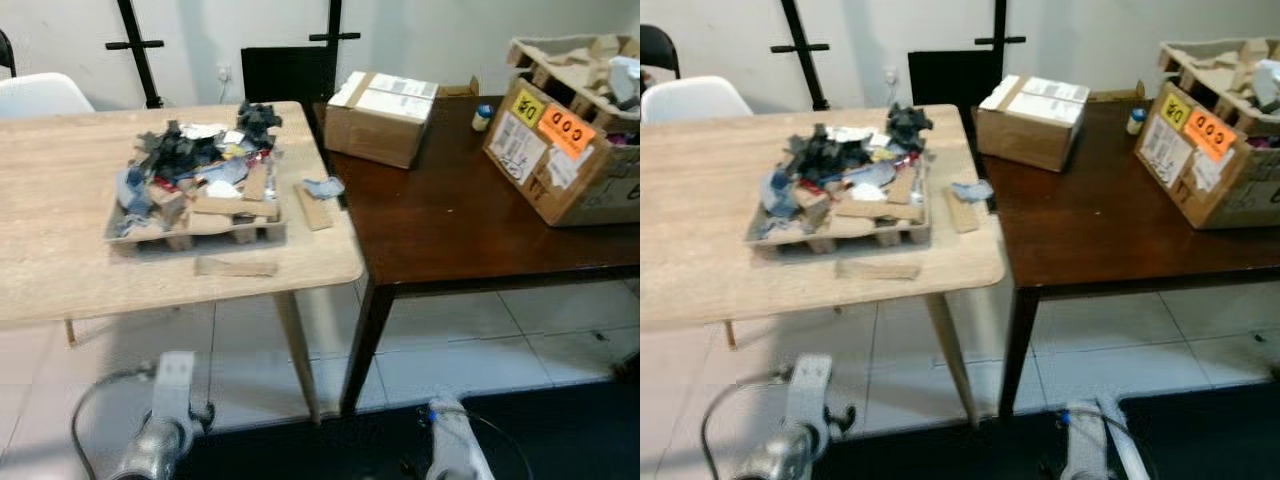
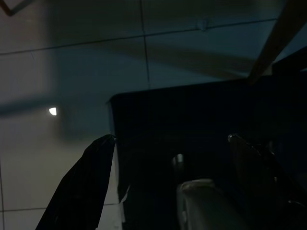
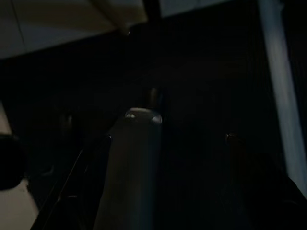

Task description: Picking trash to rubbish bin

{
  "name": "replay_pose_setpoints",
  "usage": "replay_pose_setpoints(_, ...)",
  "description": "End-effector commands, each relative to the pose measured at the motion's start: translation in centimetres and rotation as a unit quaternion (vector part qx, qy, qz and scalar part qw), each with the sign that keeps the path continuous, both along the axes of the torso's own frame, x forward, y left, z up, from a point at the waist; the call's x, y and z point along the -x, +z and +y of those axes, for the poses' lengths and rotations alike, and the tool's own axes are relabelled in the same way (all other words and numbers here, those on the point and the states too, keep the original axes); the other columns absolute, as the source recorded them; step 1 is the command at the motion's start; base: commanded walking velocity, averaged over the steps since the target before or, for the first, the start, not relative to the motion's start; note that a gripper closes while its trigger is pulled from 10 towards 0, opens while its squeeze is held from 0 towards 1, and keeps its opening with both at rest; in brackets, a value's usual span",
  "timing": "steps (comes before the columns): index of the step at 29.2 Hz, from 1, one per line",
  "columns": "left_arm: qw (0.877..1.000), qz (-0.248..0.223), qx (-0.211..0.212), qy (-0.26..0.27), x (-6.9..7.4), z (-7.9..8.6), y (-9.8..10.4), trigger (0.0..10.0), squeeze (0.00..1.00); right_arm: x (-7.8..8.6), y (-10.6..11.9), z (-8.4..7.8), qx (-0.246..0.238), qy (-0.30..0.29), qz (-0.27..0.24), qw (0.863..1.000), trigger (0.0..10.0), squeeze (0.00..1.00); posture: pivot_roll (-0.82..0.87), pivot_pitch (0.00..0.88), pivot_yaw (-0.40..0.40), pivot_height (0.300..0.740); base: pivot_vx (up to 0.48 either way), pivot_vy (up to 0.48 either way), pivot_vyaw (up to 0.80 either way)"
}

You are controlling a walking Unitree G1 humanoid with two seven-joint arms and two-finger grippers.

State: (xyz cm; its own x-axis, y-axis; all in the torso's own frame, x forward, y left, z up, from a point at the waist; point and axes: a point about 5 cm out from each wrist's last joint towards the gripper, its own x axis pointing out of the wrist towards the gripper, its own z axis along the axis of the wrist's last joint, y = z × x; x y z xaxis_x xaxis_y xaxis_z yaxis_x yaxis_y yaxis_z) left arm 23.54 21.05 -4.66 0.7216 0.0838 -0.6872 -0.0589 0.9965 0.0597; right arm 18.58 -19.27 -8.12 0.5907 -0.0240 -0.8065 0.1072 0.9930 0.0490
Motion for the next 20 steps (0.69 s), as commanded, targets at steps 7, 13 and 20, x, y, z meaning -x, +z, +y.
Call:
replay_pose_setpoints(7,1.0,0.006,-0.013,-0.004,0.3,0.3,-0.1,10.0,0.0,0.3,-0.1,-0.4,0.006,0.0,0.005,1.0,10.0,0.0,0.06,0.118,-0.032,0.74,0.0,0.0,0.0)
replay_pose_setpoints(13,1.0,0.007,-0.017,-0.01,0.3,0.2,-0.2,10.0,0.0,0.3,-0.1,-0.4,0.005,-0.001,0.004,1.0,10.0,0.0,0.06,0.117,-0.032,0.74,0.0,0.0,0.0)
replay_pose_setpoints(20,0.997,0.005,-0.031,-0.07,0.2,-0.6,-0.1,10.0,0.0,0.0,0.0,1.0,-0.033,0.068,-0.001,0.997,10.0,0.0,0.06,0.116,-0.037,0.74,0.0,0.0,0.0)
